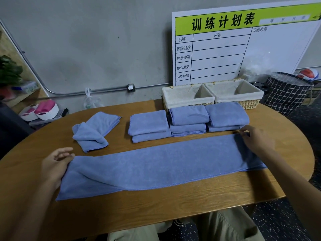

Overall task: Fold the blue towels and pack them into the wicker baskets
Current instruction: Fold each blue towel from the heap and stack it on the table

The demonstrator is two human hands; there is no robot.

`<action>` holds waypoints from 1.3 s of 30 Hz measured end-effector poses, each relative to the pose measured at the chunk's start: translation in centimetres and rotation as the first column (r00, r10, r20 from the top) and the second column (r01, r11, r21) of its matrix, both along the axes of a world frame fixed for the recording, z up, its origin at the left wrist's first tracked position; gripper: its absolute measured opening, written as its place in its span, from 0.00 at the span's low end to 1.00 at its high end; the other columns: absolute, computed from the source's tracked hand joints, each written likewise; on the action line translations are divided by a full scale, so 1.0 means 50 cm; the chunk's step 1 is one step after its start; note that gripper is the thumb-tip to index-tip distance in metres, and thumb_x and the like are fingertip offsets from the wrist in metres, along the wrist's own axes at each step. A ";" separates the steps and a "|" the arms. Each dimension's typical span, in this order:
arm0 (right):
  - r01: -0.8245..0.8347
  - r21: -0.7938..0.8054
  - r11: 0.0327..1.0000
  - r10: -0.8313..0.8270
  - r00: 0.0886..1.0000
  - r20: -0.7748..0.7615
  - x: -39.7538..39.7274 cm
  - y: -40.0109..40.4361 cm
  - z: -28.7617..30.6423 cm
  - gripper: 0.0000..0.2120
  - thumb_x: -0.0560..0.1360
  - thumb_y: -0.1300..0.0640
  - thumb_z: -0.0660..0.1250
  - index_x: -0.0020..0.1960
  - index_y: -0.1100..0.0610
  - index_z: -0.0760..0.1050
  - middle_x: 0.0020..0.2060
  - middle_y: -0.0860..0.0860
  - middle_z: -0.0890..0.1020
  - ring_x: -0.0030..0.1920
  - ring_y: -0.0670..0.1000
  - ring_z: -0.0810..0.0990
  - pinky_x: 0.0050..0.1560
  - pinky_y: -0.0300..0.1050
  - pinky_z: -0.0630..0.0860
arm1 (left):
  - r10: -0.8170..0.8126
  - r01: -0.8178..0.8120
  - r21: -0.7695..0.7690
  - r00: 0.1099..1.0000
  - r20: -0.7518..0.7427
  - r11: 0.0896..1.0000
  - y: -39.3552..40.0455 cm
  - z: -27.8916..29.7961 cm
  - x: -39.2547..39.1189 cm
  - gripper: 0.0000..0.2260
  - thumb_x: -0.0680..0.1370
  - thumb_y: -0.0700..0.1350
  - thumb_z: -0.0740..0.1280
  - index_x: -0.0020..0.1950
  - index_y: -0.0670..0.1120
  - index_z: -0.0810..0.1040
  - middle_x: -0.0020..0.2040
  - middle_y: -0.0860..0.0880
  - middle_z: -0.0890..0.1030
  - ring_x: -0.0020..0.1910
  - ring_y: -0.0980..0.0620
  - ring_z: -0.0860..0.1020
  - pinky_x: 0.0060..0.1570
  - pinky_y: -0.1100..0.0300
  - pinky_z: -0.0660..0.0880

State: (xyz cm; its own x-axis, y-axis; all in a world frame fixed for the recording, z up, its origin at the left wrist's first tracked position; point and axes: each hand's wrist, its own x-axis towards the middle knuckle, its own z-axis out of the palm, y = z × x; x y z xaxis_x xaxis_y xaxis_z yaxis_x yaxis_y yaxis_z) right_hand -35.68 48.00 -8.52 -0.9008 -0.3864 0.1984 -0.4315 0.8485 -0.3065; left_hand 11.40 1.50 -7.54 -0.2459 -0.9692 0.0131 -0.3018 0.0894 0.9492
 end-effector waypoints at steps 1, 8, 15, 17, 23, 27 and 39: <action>0.006 -0.004 1.000 -0.007 1.000 -0.009 0.001 0.000 -0.002 0.09 0.82 0.53 0.61 0.59 0.51 0.78 0.43 0.58 0.82 0.40 0.61 0.78 0.32 0.48 0.73 | 0.001 -0.001 -0.013 1.000 0.027 1.000 0.004 -0.002 0.001 0.10 0.77 0.33 0.71 0.54 0.46 0.81 0.53 0.38 0.82 0.52 0.46 0.78 0.46 0.59 0.74; 0.058 -0.015 0.998 -0.059 0.997 -0.045 0.009 -0.005 -0.017 0.10 0.82 0.54 0.60 0.58 0.51 0.78 0.46 0.60 0.82 0.43 0.64 0.79 0.34 0.48 0.71 | -0.071 0.099 -0.109 0.970 0.234 0.989 0.020 0.009 0.000 0.06 0.77 0.40 0.72 0.52 0.48 0.82 0.48 0.46 0.83 0.48 0.48 0.78 0.45 0.54 0.73; 0.075 -0.201 0.977 -0.069 0.997 0.040 0.000 0.010 -0.011 0.10 0.83 0.53 0.60 0.58 0.48 0.79 0.51 0.59 0.83 0.50 0.65 0.79 0.43 0.55 0.77 | 0.172 -0.122 -0.348 0.978 0.117 0.930 0.022 0.041 -0.023 0.07 0.77 0.37 0.71 0.49 0.50 0.81 0.48 0.49 0.82 0.48 0.50 0.78 0.49 0.54 0.74; 0.084 -0.218 0.972 -0.074 0.996 0.054 -0.003 0.016 -0.011 0.10 0.83 0.52 0.59 0.58 0.47 0.79 0.52 0.57 0.82 0.52 0.65 0.79 0.46 0.57 0.78 | 0.129 -0.090 -0.249 0.980 0.148 0.964 0.011 0.023 -0.029 0.06 0.77 0.37 0.71 0.51 0.47 0.81 0.50 0.46 0.82 0.49 0.49 0.77 0.48 0.54 0.73; 0.059 -0.129 0.990 -0.050 0.996 0.069 -0.009 0.018 -0.015 0.08 0.83 0.51 0.59 0.55 0.46 0.77 0.50 0.57 0.82 0.48 0.64 0.79 0.43 0.57 0.79 | -0.040 0.067 -0.156 0.985 0.168 0.986 0.023 0.001 -0.021 0.06 0.79 0.41 0.71 0.56 0.44 0.81 0.54 0.46 0.81 0.54 0.49 0.76 0.53 0.52 0.71; 0.066 -0.088 0.994 -0.062 0.997 0.043 -0.008 0.016 -0.015 0.09 0.84 0.51 0.58 0.56 0.47 0.77 0.50 0.57 0.82 0.48 0.64 0.79 0.40 0.53 0.77 | -0.058 0.175 -0.284 0.924 0.379 0.943 0.029 0.005 -0.016 0.05 0.78 0.40 0.71 0.53 0.45 0.81 0.55 0.46 0.78 0.51 0.49 0.74 0.47 0.64 0.70; -0.202 -0.055 0.978 0.155 0.873 -0.462 0.147 -0.076 -0.001 0.08 0.76 0.59 0.67 0.54 0.57 0.80 0.52 0.60 0.77 0.45 0.65 0.78 0.44 0.57 0.73 | 0.084 0.175 -0.488 0.882 0.463 0.855 0.093 -0.016 0.038 0.07 0.81 0.48 0.67 0.58 0.50 0.80 0.61 0.45 0.71 0.47 0.51 0.73 0.47 0.52 0.71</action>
